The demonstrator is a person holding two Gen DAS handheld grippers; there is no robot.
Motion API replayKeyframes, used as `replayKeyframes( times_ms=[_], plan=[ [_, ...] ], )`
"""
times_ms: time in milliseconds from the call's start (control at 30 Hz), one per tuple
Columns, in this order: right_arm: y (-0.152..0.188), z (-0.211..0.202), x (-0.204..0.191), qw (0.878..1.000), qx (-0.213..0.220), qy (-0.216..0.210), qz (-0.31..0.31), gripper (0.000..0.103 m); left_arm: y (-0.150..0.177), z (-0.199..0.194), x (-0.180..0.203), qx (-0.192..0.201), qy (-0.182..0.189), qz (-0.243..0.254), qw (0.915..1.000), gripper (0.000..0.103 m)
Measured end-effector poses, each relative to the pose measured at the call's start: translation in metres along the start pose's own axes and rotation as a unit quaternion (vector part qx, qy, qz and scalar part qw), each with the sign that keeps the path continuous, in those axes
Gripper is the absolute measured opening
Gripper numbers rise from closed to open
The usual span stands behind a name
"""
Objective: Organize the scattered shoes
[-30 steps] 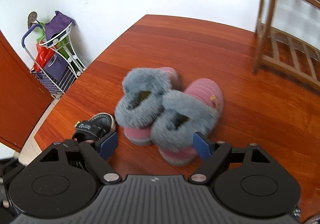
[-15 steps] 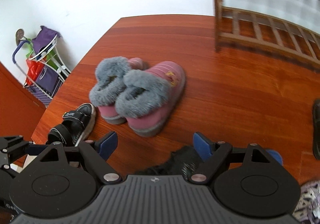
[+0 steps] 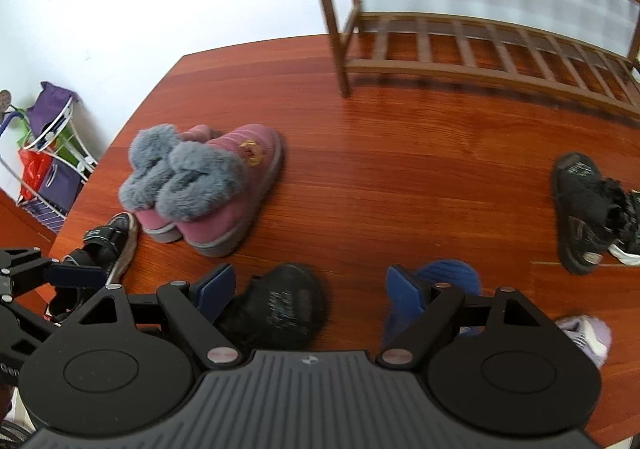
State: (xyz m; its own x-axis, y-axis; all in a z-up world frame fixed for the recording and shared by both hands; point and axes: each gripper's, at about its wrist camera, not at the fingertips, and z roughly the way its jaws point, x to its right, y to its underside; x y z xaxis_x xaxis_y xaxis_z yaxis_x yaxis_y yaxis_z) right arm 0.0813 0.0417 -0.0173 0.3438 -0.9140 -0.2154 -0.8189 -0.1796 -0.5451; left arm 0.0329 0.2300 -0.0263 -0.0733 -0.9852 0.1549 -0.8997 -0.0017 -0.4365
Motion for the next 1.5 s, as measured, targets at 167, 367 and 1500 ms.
replayKeyframes(
  times_ms=[167, 367, 1500],
  plan=[
    [0.004, -0.009, 0.025, 1.0, 0.001, 0.011, 0.01, 0.087, -0.006, 0.005, 0.015, 0.0, 0.003, 0.005, 1.0, 0.096],
    [0.007, -0.015, 0.051, 1.0, 0.001, 0.017, 0.015, 0.087, -0.013, 0.015, 0.038, -0.003, 0.002, 0.009, 1.0, 0.096],
    [0.009, -0.065, 0.243, 0.995, 0.012, 0.094, 0.036, 0.087, -0.083, 0.063, 0.198, 0.007, 0.035, 0.021, 0.9992, 0.096]
  ],
)
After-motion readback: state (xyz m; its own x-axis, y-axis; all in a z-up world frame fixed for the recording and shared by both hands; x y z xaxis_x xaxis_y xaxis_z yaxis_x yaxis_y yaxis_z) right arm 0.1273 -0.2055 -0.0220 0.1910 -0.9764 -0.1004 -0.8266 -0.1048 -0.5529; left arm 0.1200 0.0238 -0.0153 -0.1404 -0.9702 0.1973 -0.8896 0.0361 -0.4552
